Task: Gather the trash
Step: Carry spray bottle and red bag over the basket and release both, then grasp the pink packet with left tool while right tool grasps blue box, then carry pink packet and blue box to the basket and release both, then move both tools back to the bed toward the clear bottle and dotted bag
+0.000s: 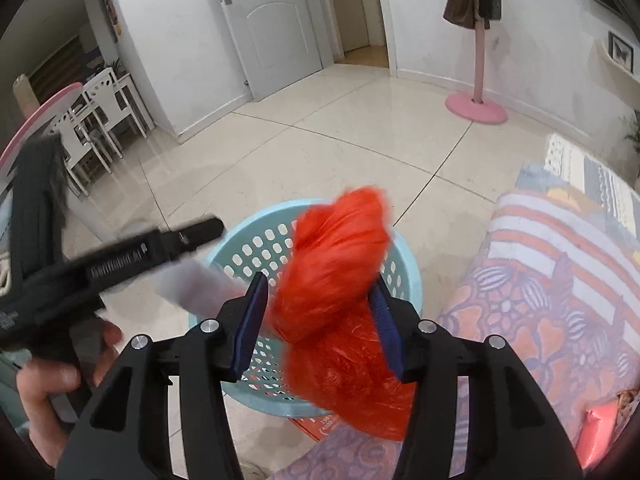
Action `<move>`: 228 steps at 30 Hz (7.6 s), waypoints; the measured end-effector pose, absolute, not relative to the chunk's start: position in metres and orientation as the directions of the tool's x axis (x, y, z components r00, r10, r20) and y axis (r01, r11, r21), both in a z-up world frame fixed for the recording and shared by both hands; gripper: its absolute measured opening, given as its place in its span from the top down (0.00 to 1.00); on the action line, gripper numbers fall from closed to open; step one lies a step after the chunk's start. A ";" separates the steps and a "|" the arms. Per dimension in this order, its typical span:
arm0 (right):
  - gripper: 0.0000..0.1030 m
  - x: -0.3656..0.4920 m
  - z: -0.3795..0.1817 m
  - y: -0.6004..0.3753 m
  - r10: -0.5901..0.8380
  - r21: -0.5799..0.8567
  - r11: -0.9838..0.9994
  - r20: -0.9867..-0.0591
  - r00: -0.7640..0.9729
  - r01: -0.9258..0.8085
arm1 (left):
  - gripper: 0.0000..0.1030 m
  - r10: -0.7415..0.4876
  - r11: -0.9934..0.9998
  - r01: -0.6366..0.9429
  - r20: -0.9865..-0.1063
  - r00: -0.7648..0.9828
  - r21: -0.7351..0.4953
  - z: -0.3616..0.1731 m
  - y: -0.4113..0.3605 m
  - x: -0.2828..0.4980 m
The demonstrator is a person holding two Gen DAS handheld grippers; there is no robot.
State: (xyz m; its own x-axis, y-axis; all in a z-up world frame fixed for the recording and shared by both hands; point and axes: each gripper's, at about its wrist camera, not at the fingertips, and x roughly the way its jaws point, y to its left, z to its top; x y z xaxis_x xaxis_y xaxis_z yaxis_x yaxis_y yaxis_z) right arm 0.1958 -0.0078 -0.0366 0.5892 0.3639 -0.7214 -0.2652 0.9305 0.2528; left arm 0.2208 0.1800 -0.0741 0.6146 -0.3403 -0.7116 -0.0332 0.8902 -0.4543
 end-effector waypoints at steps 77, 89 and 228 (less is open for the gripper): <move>0.85 0.021 -0.060 -0.287 0.075 0.187 0.977 -0.745 0.663 0.099 | 0.62 -0.455 0.824 0.520 -0.808 0.373 -0.224 -0.105 -0.170 0.121; 0.86 0.014 -0.029 -0.278 0.103 0.213 0.975 -0.678 0.728 0.061 | 0.65 -0.550 0.799 0.527 -0.704 0.449 -0.289 -0.068 -0.133 0.119; 0.46 0.013 -0.055 -0.381 -0.065 0.286 0.845 -0.783 0.618 0.452 | 0.49 -0.471 0.770 0.613 -0.808 0.354 -0.180 -0.099 -0.174 0.101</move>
State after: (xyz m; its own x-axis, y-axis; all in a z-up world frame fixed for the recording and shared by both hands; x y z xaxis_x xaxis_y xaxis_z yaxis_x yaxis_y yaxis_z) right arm 0.0133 -0.3809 -0.0551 0.6180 -0.0648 -0.7835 0.4516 0.8450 0.2864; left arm 0.1013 -0.1741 -0.0990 0.3540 -0.4711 -0.8079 0.6125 0.7696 -0.1804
